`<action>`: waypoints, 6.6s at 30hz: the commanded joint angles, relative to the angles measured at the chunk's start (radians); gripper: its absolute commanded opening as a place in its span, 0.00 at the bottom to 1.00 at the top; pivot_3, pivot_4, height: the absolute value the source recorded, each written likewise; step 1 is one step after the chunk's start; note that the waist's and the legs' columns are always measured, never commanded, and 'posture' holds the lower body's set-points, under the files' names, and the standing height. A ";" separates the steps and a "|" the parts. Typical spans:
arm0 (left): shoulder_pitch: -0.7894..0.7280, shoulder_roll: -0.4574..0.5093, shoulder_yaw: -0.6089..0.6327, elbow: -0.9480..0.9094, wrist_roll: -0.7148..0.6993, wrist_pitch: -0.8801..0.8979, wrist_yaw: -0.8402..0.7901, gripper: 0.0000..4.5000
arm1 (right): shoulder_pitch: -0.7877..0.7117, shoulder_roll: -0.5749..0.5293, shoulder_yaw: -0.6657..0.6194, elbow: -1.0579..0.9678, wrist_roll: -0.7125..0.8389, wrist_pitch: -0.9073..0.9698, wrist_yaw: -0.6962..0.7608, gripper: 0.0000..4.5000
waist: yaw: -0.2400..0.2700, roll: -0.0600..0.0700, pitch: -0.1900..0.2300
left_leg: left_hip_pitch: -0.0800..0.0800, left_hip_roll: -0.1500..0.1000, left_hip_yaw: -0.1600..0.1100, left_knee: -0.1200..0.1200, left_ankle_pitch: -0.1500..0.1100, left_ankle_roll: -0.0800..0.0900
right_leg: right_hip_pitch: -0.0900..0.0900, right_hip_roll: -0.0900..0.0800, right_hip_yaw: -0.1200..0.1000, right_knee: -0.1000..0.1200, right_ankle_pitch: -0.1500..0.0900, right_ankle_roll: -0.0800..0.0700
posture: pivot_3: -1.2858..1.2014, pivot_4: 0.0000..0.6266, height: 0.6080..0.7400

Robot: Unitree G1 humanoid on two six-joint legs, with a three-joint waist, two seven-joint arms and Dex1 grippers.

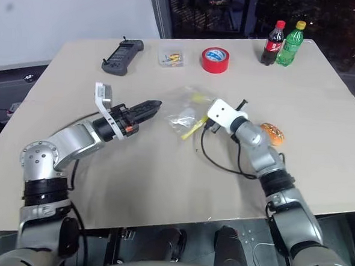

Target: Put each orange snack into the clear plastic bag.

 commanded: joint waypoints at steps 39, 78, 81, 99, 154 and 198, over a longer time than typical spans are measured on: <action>-0.080 0.004 -0.689 -0.198 1.787 -0.733 -0.400 0.00 | -0.242 0.032 0.065 -0.106 -0.087 0.456 0.191 0.00 | -0.001 0.001 0.002 | -0.016 0.002 0.007 0.000 0.000 0.001 | -0.019 0.001 0.006 0.004 0.001 -0.001 | 0.52 0.24 1.00; 0.052 0.077 -0.361 0.124 1.328 -1.315 -0.833 0.00 | 0.095 0.082 0.023 -0.413 0.100 0.390 0.024 0.02 | -0.019 0.002 0.001 | -0.016 0.002 0.007 0.003 0.000 0.000 | -0.019 0.000 0.005 0.007 0.003 -0.003 | 0.52 0.24 1.00; 0.054 0.105 -0.356 0.155 1.286 -1.308 -0.896 0.00 | 0.084 -0.049 0.199 -0.333 -0.097 0.123 -0.003 0.02 | -0.021 0.002 0.001 | -0.016 0.001 0.007 0.003 0.000 0.000 | -0.020 0.000 0.005 0.007 0.003 -0.003 | 0.52 0.24 1.00; 0.020 0.067 -0.350 0.176 1.407 -1.122 -0.740 0.00 | 0.098 -0.104 0.071 -0.446 -0.027 0.083 0.154 0.97 | -0.019 0.002 0.001 | -0.016 0.003 0.006 0.004 0.001 -0.001 | -0.019 0.002 0.005 0.007 0.003 -0.003 | 0.52 0.24 1.00; 0.211 0.114 -0.362 -0.046 1.297 -1.183 -0.963 0.00 | 0.057 0.247 -0.320 -0.388 0.700 0.971 0.161 0.04 | -0.002 0.001 0.001 | -0.016 0.005 0.007 0.006 0.001 0.000 | -0.018 0.004 0.005 0.007 0.005 -0.006 | 0.52 0.24 1.00; 0.144 0.066 -0.277 0.064 1.307 -1.046 -0.776 0.00 | 0.285 -0.048 -0.088 -0.638 0.541 0.690 0.169 0.99 | -0.003 0.002 0.001 | -0.015 0.005 0.008 0.006 0.001 0.000 | -0.018 0.004 0.004 0.007 0.005 -0.006 | 0.52 0.24 1.00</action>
